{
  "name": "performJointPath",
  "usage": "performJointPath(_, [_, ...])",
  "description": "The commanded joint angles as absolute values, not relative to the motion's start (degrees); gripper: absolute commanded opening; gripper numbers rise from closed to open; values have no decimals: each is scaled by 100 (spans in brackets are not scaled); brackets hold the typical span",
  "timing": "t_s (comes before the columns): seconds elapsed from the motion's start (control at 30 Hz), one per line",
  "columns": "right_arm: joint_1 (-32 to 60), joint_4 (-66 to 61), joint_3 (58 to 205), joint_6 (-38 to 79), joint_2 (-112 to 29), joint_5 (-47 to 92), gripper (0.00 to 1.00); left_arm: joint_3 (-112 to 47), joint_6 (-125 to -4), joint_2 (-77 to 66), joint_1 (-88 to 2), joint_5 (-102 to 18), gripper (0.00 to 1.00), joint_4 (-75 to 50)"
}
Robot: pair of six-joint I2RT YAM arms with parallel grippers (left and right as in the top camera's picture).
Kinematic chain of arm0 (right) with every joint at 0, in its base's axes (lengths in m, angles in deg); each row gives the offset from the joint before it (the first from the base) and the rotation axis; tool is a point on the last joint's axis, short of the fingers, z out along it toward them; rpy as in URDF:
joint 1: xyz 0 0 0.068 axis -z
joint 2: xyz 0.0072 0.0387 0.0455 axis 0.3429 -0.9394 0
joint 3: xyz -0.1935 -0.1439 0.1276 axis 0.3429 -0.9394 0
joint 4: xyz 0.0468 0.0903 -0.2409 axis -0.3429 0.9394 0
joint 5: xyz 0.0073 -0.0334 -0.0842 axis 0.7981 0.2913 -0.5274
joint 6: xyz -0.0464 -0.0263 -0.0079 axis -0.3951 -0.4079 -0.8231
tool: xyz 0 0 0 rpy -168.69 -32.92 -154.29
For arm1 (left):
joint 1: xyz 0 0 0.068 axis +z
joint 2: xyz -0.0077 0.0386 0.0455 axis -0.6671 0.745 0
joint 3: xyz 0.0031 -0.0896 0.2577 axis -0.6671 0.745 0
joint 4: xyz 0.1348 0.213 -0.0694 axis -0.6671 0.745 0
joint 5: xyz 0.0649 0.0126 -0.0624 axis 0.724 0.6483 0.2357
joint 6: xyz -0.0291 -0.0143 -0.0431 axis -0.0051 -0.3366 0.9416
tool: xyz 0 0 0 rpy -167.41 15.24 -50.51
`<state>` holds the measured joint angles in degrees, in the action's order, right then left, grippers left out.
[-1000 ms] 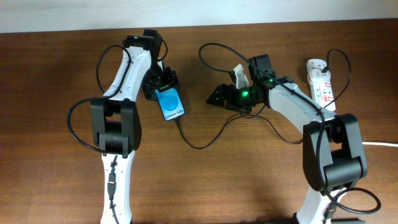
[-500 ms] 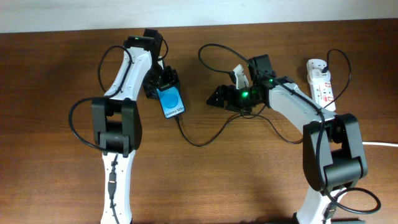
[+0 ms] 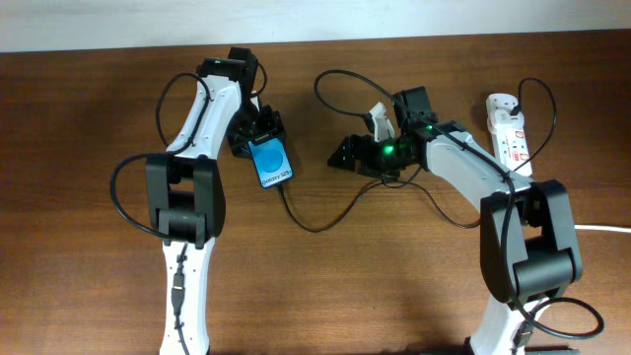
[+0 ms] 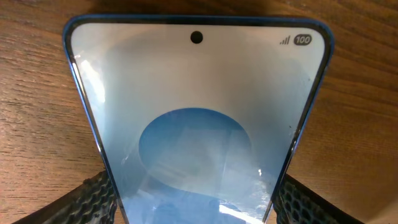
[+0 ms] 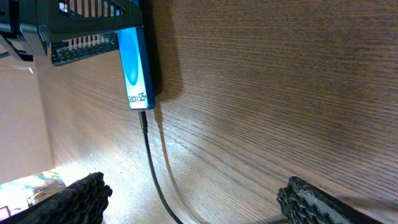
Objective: Plug charger to phone and switch on socket
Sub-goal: 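Lower the plugged-in phone flat onto the table with the left gripper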
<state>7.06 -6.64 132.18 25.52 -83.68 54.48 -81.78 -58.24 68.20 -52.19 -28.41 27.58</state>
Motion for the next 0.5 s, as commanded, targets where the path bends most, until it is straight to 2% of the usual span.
performJointPath(0.0, [695, -655, 13319, 2412, -8397, 5417, 93, -8161, -5793, 7078, -5226, -2847, 64, 2736])
performJointPath(0.13, [695, -655, 13319, 2373, -8397, 5417, 93, -8161, -5793, 7078, -5224, -2852, 82, 2738])
performJointPath(0.2, [695, -653, 13319, 2373, -8397, 5417, 93, -8161, -5795, 7078, -5224, -2850, 98, 2753])
performJointPath(0.47, [701, -668, 13360, 2312, -8381, 5420, 93, -8239, -5795, 7076, -5208, -2845, 99, 2738])
